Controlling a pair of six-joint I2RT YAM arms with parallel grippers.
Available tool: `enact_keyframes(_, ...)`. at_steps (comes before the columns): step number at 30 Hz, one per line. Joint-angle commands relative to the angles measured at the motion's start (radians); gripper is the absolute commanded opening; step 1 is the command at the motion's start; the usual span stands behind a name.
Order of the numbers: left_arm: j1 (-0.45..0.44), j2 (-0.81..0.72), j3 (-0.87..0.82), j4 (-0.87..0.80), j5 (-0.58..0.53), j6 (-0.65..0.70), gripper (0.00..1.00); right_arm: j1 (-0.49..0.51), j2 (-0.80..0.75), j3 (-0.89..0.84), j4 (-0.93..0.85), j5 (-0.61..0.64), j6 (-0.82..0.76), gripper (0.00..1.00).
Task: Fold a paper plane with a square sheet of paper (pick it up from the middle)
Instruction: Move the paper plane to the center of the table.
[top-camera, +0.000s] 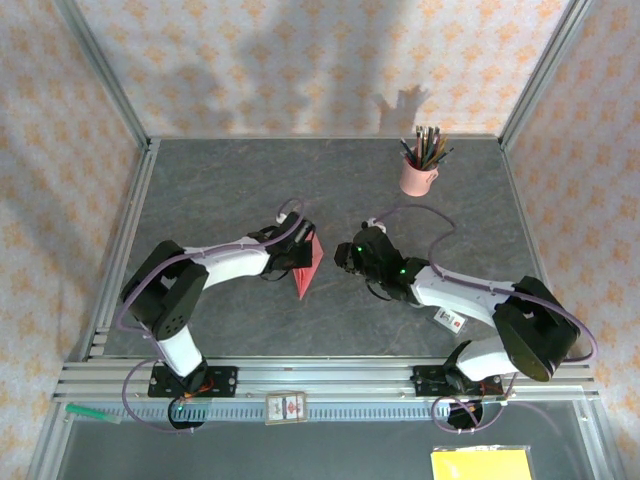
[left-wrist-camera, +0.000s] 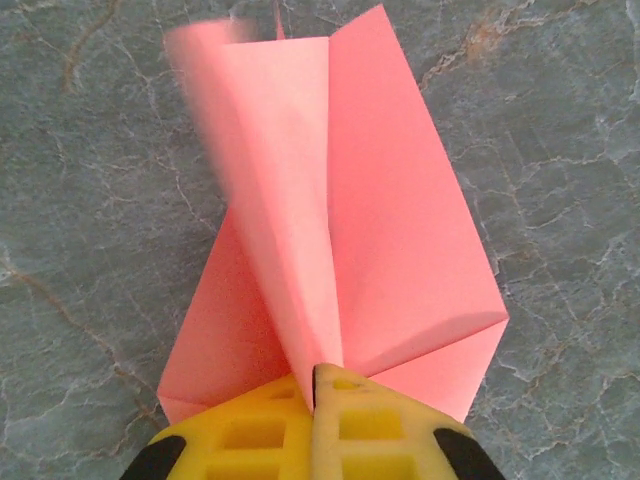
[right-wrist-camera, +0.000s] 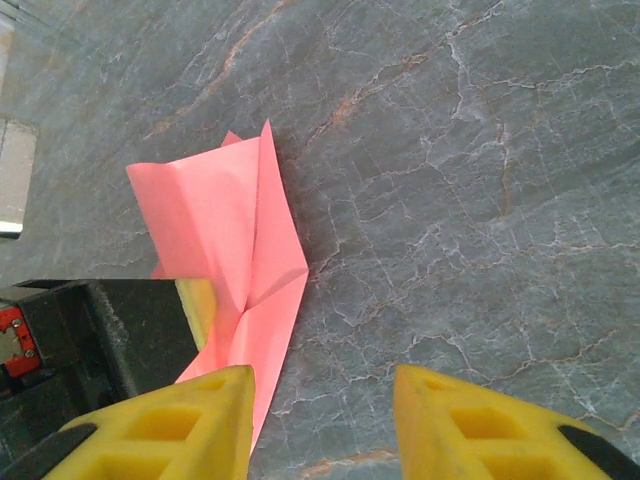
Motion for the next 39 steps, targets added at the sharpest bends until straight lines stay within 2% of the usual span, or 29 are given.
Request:
enact_keyframes(1, 0.000, 0.030, 0.030, -0.013, 0.022, 0.004, 0.15, -0.005, -0.005, -0.009, -0.014, -0.002, -0.023, 0.40)
enact_keyframes(5, 0.000, 0.058, 0.041, -0.013, 0.008, 0.005, 0.27, -0.004, 0.008, -0.008, -0.014, -0.010, -0.023, 0.40)
enact_keyframes(15, -0.001, 0.114, 0.046, -0.008, -0.024, 0.009, 0.35, -0.007, 0.037, 0.012, -0.023, -0.022, -0.031, 0.40)
enact_keyframes(22, -0.002, 0.079, 0.033, -0.001, -0.061, 0.006, 0.50, -0.007, 0.043, 0.032, -0.045, -0.012, -0.038, 0.40)
enact_keyframes(27, -0.001, 0.024, 0.061, -0.015, -0.067, 0.008, 0.53, -0.028, 0.012, 0.054, -0.100, 0.040, -0.069, 0.41)
enact_keyframes(32, 0.003, -0.054, 0.086, -0.030, -0.099, 0.035, 0.62, -0.033, -0.036, 0.129, -0.221, 0.222, -0.149, 0.42)
enact_keyframes(35, 0.016, -0.110, 0.089, -0.030, -0.112, 0.050, 0.65, -0.035, -0.060, 0.171, -0.277, 0.385, -0.197, 0.45)
enact_keyframes(38, 0.039, -0.213, 0.052, 0.013, -0.159, 0.068, 0.68, -0.053, -0.077, 0.205, -0.318, 0.592, -0.246, 0.53)
enact_keyframes(39, 0.051, -0.261, 0.023, 0.041, -0.191, 0.077, 0.72, -0.068, -0.086, 0.204, -0.317, 0.655, -0.259, 0.59)
